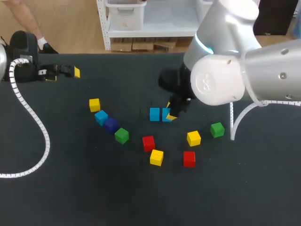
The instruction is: Place the blue cubes, place green cubes on the blue cubes, place the yellow cubes on the green cubes, then place the red cubes on the yellow cubes, and place purple cube on the red cubes.
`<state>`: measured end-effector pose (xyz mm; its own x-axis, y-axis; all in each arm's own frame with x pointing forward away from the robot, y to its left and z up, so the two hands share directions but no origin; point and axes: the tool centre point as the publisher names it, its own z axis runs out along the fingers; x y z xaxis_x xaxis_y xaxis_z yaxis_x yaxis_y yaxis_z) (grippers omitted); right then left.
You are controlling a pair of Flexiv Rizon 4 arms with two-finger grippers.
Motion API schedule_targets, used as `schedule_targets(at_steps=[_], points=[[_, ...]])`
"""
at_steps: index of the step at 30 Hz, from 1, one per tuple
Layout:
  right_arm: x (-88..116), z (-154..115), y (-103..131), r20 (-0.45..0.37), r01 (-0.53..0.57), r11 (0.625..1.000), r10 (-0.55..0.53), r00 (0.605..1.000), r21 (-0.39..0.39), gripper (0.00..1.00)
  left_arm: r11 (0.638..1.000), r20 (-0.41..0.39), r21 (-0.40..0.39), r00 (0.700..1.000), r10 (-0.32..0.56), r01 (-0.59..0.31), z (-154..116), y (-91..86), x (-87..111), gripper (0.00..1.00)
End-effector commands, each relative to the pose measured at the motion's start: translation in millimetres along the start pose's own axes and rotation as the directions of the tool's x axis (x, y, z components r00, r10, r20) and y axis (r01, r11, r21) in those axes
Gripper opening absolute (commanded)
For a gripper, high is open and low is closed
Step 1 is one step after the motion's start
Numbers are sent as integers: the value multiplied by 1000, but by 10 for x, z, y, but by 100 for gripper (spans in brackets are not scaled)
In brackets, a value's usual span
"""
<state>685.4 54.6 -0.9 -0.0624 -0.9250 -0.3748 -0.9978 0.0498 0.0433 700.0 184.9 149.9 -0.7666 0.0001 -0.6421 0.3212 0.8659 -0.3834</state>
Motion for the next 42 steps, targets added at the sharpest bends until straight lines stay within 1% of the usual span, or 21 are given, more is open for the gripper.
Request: schedule_targets(at_steps=[1, 8, 40, 42], points=[[4, 13, -22, -1, 0, 1000, 0, 1000, -2, 0, 1000, 0, 0, 1000, 0, 0, 0, 0, 0, 100], [38, 17, -48, -6, -9, 1000, 9, 1000, 3, 0, 1000, 0, 0, 1000, 0, 0, 0, 0, 0, 100], [38, 34, -72, 3, -13, 1000, 13, 1000, -3, 0, 1000, 0, 0, 1000, 0, 0, 0, 0, 0, 100], [37, 34, -74, 4, -13, 1000, 13, 1000, -4, 8, 1000, 0, 0, 1000, 0, 0, 0, 0, 0, 100]])
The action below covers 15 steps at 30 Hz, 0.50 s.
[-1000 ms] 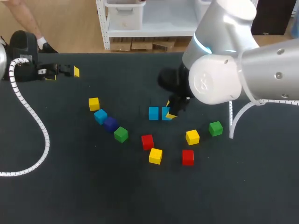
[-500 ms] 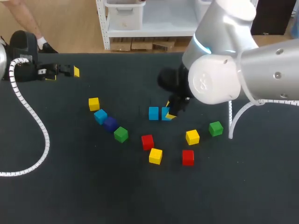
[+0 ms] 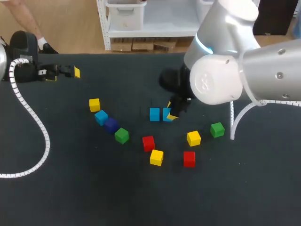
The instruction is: Place the blue cubes, place green cubes on the blue cubes, place the yellow cubes on the green cubes, then place the red cubes on the yellow cubes, and place purple cube on the red cubes.
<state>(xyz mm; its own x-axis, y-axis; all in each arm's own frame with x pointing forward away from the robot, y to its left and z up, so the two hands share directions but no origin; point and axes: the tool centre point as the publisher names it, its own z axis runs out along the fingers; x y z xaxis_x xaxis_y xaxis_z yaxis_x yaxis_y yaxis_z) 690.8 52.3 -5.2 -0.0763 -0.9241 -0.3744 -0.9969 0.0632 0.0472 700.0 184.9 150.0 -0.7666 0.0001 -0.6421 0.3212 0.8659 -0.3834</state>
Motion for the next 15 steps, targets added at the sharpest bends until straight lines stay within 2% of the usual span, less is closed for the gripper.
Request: schedule_targets(at_steps=[1, 3, 15], points=[[2, 3, -19, 4, 2, 1000, -1, 1000, -6, 13, 1000, 0, 0, 1000, 0, 0, 0, 0, 0, 100], [5, 4, -25, 3, 1, 1000, -1, 1000, -6, 16, 1000, 0, 0, 1000, 0, 0, 0, 0, 0, 100], [14, 17, -34, 1, 0, 1000, 0, 1000, -8, 13, 1000, 0, 0, 1000, 0, 0, 0, 0, 0, 100]])
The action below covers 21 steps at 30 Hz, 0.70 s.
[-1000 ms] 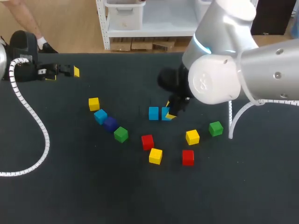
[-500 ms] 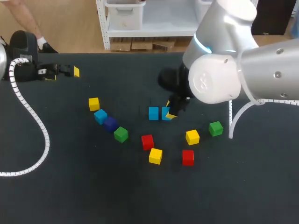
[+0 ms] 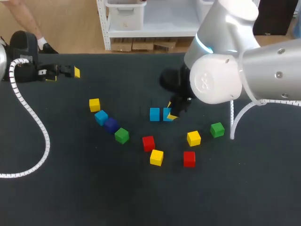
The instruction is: Place the blue cubes, place green cubes on the blue cubes, place the yellow cubes on the green cubes, then place the red cubes on the yellow cubes, and place purple cube on the red cubes.
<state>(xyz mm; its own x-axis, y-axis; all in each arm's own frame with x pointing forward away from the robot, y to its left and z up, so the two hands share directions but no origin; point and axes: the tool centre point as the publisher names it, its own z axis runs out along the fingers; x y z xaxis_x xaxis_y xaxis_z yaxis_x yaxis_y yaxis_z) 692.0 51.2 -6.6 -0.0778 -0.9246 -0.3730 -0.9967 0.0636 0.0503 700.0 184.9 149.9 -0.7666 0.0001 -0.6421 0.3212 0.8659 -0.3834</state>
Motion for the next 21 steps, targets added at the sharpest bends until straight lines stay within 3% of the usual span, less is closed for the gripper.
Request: schedule_targets(at_steps=[1, 15, 21], points=[[0, 11, -21, 2, 1, 1000, -1, 1000, -6, 14, 1000, 0, 0, 1000, 0, 0, 0, 0, 0, 100], [-5, 27, -33, 1, 3, 1000, -3, 1000, -9, 16, 1000, 0, 0, 1000, 0, 0, 0, 0, 0, 100], [2, 39, -44, 1, 2, 1000, -2, 1000, -9, 26, 1000, 0, 0, 1000, 0, 0, 0, 0, 0, 100]])
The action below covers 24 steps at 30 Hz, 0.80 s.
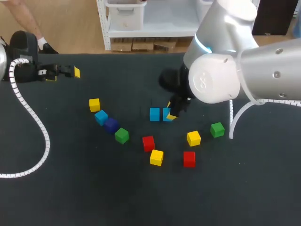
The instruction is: Place the blue cubes, place green cubes on the blue cubes, place the yellow cubes on the green cubes, then place the red cubes on the yellow cubes, and place purple cube on the red cubes.
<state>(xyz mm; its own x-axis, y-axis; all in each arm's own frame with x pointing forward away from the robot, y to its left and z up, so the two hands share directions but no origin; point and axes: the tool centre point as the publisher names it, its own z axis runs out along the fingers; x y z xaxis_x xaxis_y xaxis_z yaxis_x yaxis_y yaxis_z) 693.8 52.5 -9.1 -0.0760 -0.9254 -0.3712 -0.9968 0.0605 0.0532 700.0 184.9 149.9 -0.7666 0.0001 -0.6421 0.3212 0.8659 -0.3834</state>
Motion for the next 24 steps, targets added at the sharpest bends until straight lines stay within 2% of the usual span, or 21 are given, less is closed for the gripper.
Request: schedule_targets(at_steps=[1, 5, 12, 13, 14, 17, 24], points=[[9, 13, -29, 3, 0, 1000, 0, 1000, -5, 26, 1000, 0, 0, 1000, 0, 0, 0, 0, 0, 100], [14, 12, -33, 3, -2, 1000, 2, 1000, -5, 29, 1000, 0, 0, 1000, 0, 0, 0, 0, 0, 100], [17, -3, -29, 8, -1, 1000, 1, 1000, -12, 49, 1000, 0, 0, 1000, 0, 0, 0, 0, 0, 100], [16, -1, -23, 7, 0, 1000, 0, 1000, -14, 75, 1000, 0, 0, 1000, 0, 0, 0, 0, 0, 100], [17, 0, -17, 8, 0, 1000, 0, 1000, -16, 88, 1000, 0, 0, 1000, 0, 0, 0, 0, 0, 100], [18, 0, -5, 8, 3, 1000, -3, 1000, -18, 100, 1000, 0, 0, 1000, 0, 0, 0, 0, 0, 100], [45, -75, 24, 5, 5, 1000, -5, 1000, -17, 100, 1000, 0, 0, 1000, 0, 0, 0, 0, 0, 100]])
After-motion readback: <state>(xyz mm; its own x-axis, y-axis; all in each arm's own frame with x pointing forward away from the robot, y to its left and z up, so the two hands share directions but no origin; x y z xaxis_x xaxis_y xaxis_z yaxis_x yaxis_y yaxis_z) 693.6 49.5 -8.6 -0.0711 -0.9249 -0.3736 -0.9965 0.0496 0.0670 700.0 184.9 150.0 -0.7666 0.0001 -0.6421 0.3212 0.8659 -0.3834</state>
